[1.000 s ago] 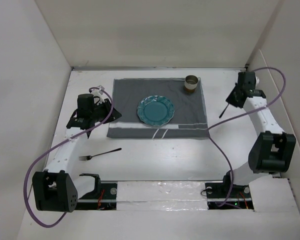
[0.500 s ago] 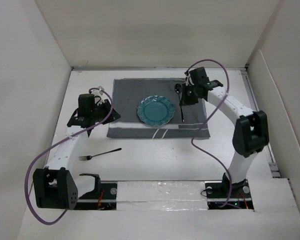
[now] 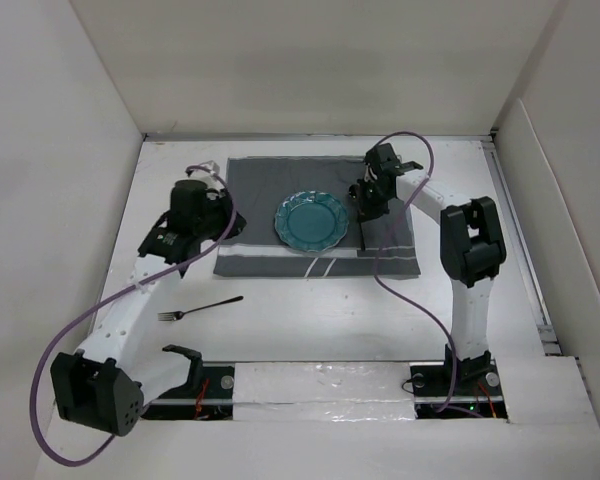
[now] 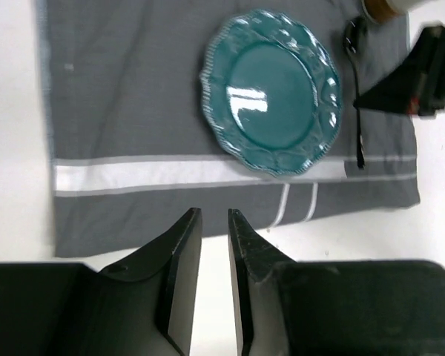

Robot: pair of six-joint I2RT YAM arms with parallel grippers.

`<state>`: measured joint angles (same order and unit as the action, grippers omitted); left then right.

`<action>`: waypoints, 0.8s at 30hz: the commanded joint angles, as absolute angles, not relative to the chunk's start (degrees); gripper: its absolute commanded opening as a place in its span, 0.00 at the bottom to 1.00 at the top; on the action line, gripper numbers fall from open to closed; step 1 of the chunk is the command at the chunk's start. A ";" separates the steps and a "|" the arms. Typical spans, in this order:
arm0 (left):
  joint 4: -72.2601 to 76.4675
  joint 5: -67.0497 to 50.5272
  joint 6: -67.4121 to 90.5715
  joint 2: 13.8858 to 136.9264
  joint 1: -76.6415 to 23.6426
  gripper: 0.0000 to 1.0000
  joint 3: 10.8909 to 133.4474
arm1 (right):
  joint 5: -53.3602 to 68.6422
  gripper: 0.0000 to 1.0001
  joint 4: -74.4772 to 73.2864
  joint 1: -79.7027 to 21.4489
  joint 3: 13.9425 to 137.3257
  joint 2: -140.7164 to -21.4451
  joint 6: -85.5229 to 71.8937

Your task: Set the dinner table for one person

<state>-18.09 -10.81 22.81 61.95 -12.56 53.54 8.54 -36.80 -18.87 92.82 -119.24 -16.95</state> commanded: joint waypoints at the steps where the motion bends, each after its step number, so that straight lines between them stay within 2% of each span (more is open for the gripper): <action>1: -21.62 2.08 24.07 63.28 -21.78 0.19 57.82 | 7.64 0.00 -35.42 -17.31 95.62 -119.79 -17.75; 3: -20.58 2.20 27.75 62.41 -22.59 0.22 57.83 | 7.04 0.00 -35.77 -17.31 95.80 -120.67 -18.01; 4: -20.31 2.11 29.08 62.14 -22.59 0.24 57.31 | 6.77 0.04 -35.60 -17.31 95.71 -120.93 -18.02; 6: -20.39 1.85 31.98 61.26 -22.59 0.34 56.69 | 6.33 0.09 -35.07 -17.31 95.28 -121.02 -18.45; 7: -21.00 1.93 32.69 61.17 -22.59 0.35 56.17 | 6.33 0.18 -34.81 -17.31 95.19 -121.11 -18.46; 9: -22.75 3.51 34.01 60.04 -22.59 0.35 55.38 | 7.03 0.30 -34.28 -17.31 95.01 -120.68 -18.28; 10: -23.46 4.21 35.49 59.42 -22.59 0.35 54.41 | 8.25 0.40 -34.19 -17.31 94.92 -119.63 -18.28; 14: -28.64 9.74 40.14 55.21 -22.59 0.25 51.95 | 9.58 0.54 -34.63 -18.89 94.84 -113.85 -18.19; 16: -32.33 10.37 42.44 52.74 -22.59 0.15 49.50 | 9.15 0.59 -34.63 -19.68 94.14 -110.50 -18.80; 18: -36.10 11.07 46.39 49.50 -22.59 0.00 47.56 | 8.62 0.59 -33.41 -21.26 90.81 -103.47 -21.08; 19: -37.08 11.16 47.54 48.18 -22.59 0.00 45.63 | 7.40 0.54 -32.18 -22.05 88.79 -100.58 -22.22; 20: -37.87 11.42 48.68 46.77 -22.59 0.00 44.75 | 7.12 0.42 -30.51 -24.06 83.29 -97.50 -23.28; 21: -39.62 11.60 51.13 44.58 -22.59 0.00 44.13 | 7.03 0.29 -28.06 -25.30 80.80 -91.38 -24.77; 22: -40.42 11.78 52.37 44.04 -22.59 0.00 43.69 | 7.38 0.06 -26.99 -26.53 78.16 -88.36 -25.31; 23: -41.13 12.04 53.34 43.77 -22.59 0.00 43.68 | 8.43 0.00 -25.76 -27.76 75.35 -85.55 -26.01; 24: -43.05 12.22 54.83 44.81 -22.59 0.00 44.03 | 9.92 0.00 -23.49 -30.21 70.10 -80.65 -26.97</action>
<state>-37.89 9.89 48.31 45.04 -22.76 43.94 7.73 -29.50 -26.28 77.28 -88.79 -23.53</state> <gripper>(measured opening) 0.003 0.017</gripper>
